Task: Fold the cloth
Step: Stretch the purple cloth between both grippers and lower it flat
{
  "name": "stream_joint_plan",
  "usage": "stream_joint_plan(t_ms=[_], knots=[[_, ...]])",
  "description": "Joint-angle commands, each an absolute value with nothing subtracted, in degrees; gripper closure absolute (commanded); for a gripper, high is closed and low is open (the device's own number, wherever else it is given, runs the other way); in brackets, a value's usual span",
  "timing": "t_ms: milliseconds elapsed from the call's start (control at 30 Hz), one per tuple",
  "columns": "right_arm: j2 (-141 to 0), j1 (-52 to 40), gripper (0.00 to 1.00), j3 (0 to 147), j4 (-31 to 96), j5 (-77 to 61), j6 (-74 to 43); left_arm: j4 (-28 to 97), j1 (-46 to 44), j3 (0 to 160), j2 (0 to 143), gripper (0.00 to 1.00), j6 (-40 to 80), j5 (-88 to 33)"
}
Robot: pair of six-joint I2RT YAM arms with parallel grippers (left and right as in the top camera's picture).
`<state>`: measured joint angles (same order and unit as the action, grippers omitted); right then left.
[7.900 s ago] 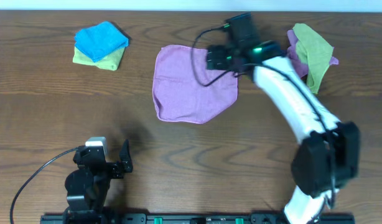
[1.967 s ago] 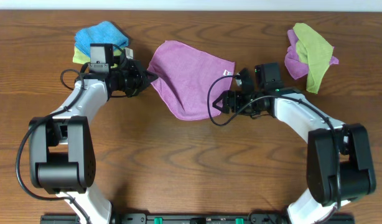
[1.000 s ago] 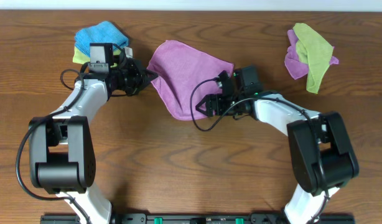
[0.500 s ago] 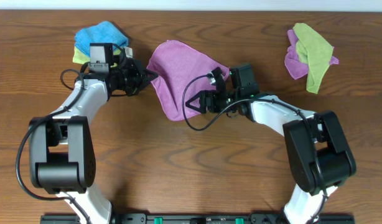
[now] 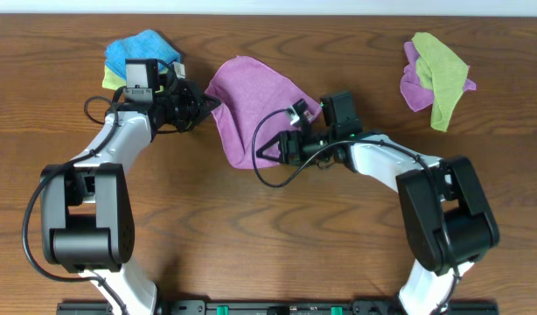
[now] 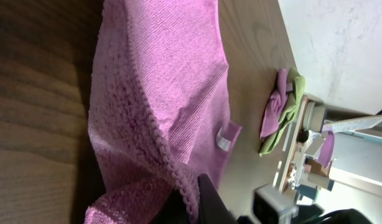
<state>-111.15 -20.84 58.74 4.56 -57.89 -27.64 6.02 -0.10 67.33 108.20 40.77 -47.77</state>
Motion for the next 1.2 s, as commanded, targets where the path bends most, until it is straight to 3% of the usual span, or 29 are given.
stream_joint_plan(t_ms=[0, 100, 300, 467, 800, 1167], knots=[[-110.48, -22.35, 0.26, 58.39, 8.54, -57.95, -22.48, 5.45, 0.10, 68.53, 108.27, 0.94, 41.39, -47.40], [-110.48, -23.33, 0.30, 58.39, 11.86, -56.16, -19.99, 5.28, 0.10, 68.53, 108.27, 0.94, 41.39, -47.40], [-110.48, -24.73, 0.51, 58.39, 12.27, -53.67, -19.62, 5.30, 0.12, 68.55, 108.25, 0.94, 41.41, -47.44], [-110.32, -24.71, 0.98, 58.39, 12.51, -54.28, -19.68, 5.30, 0.12, 68.53, 108.27, 0.94, 41.39, -47.42], [-100.38, -17.26, 0.99, 58.39, 24.69, -48.56, -19.49, 9.08, 1.85, 68.53, 108.25, 0.94, 38.24, -51.11], [-95.09, -12.64, 0.99, 58.39, 43.27, -36.34, -12.97, 38.92, 1.45, 68.53, 108.22, 0.94, 13.65, -48.34]])
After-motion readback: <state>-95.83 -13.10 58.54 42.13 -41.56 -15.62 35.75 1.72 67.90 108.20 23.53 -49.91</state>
